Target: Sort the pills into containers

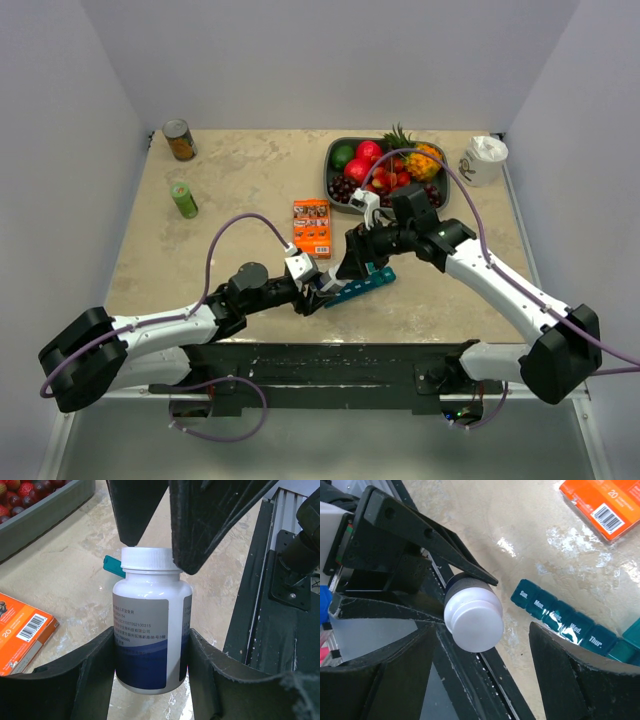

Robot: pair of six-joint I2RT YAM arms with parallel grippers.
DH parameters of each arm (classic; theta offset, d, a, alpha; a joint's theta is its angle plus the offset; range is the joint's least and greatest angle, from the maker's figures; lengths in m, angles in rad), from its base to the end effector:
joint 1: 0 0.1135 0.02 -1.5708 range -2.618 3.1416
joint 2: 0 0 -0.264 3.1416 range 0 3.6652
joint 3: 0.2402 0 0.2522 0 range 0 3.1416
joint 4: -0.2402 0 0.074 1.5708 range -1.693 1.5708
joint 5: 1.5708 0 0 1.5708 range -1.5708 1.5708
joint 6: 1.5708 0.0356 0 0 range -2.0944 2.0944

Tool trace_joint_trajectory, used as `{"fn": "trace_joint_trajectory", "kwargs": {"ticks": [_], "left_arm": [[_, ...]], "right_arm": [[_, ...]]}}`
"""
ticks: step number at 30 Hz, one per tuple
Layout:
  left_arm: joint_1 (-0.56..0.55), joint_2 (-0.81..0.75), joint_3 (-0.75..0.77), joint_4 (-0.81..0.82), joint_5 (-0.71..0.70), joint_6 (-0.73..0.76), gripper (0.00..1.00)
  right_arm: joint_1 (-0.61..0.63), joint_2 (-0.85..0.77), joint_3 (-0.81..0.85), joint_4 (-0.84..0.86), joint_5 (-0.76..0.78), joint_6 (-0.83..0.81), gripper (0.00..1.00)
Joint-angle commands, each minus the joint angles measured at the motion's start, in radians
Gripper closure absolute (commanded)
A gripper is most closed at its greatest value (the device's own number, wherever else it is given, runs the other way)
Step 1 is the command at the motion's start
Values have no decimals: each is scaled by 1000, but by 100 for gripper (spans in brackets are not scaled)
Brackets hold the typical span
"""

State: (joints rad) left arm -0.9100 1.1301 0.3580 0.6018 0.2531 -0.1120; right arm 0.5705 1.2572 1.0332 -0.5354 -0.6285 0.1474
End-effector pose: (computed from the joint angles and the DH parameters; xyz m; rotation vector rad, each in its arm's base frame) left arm 0.1351 -0.1884 0.2060 0.8899 1.6067 -0.9553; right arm 0.2120 0.1609 0.2979 -0.8236 2.2545 1.0821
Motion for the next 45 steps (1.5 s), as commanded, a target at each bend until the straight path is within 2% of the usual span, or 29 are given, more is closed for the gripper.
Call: {"fn": "trace_joint_trajectory", "kwargs": {"ticks": [1, 3, 4, 6, 10, 13, 16, 19, 25, 26, 29, 31, 32, 33, 36, 41, 45], "left_arm": [[-3, -13, 45, 76, -5, 12, 100], [-3, -15, 44, 78, -3, 12, 100], [-3, -16, 45, 78, 0, 11, 100], [-3, -18, 44, 78, 2, 12, 100], [-3, -27, 35, 76, 23, 28, 100], [-3, -38, 26, 75, 60, 38, 100], [-3, -49, 27, 76, 120, 48, 100], [-3, -49, 33, 73, 172, 44, 100], [-3, -13, 47, 92, 265, 17, 100], [-3, -10, 47, 92, 265, 15, 100], [-3, -9, 45, 89, 259, 17, 100], [-3, -16, 47, 82, 250, 21, 100], [-3, -19, 45, 81, 245, 26, 100], [-3, -24, 47, 73, 233, 28, 100], [-3, -35, 48, 52, 209, 40, 100], [-3, -53, 44, 21, 187, 58, 100], [-3, -67, 47, 4, 157, 66, 100]], "right_arm": [[2, 1, -4, 51, -85, 23, 26], [2, 7, -9, 58, -105, 29, 32], [3, 11, -9, 63, -118, 29, 39], [2, 18, -2, 61, -144, 17, 48], [0, 24, 10, 48, -220, -38, 80], [9, 27, 39, -32, -275, -182, 94], [20, 41, 102, -200, -321, -460, 100], [38, 65, 168, -366, -327, -733, 100], [54, 13, 186, -443, -254, -1199, 100], [55, 5, 185, -442, -241, -1224, 100], [57, 10, 192, -440, -211, -1253, 96], [57, 18, 195, -449, -227, -1238, 80], [58, 19, 195, -452, -238, -1227, 72], [60, 18, 195, -451, -249, -1212, 52], [57, 2, 206, -459, -266, -1149, 22], [57, -42, 281, -459, -203, -1011, 2], [39, -58, 315, -402, -188, -858, 1]]}}
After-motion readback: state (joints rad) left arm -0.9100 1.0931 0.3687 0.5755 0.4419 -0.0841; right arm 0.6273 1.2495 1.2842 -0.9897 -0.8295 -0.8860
